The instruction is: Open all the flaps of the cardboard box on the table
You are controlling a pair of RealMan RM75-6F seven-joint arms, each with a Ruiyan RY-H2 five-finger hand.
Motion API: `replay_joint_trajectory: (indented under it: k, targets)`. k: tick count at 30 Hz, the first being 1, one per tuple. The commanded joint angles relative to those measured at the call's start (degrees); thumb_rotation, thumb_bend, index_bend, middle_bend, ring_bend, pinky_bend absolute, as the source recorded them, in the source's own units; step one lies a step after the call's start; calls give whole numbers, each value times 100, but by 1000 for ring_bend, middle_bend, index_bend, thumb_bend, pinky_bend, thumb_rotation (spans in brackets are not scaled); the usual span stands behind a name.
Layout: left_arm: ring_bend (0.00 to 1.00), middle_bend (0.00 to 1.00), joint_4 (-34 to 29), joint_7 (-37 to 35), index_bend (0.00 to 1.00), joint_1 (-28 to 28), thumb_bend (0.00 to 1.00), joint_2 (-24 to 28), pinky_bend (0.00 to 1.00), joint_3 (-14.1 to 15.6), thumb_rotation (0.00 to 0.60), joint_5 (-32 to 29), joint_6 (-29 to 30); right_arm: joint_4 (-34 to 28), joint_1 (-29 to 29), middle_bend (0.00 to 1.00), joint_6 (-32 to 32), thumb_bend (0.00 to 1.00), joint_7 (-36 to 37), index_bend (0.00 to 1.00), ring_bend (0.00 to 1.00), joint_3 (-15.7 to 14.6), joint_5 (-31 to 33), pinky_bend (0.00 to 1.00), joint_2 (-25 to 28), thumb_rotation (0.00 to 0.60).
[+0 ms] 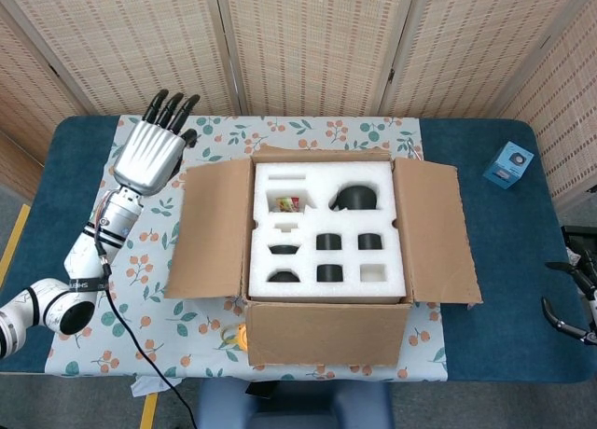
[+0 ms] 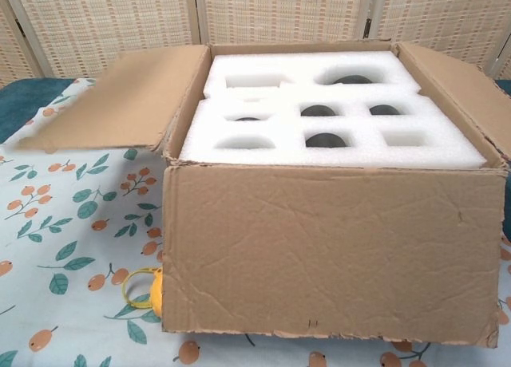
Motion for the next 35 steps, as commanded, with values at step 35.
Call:
replay_joint_trajectory:
  k: [35]
  targets:
    - [0, 0, 272, -2045, 55, 5428, 620, -721, 0, 2246, 600, 2139, 4342, -1007, -367, 0, 716, 489, -3293, 137, 0, 54, 168, 0, -701, 523]
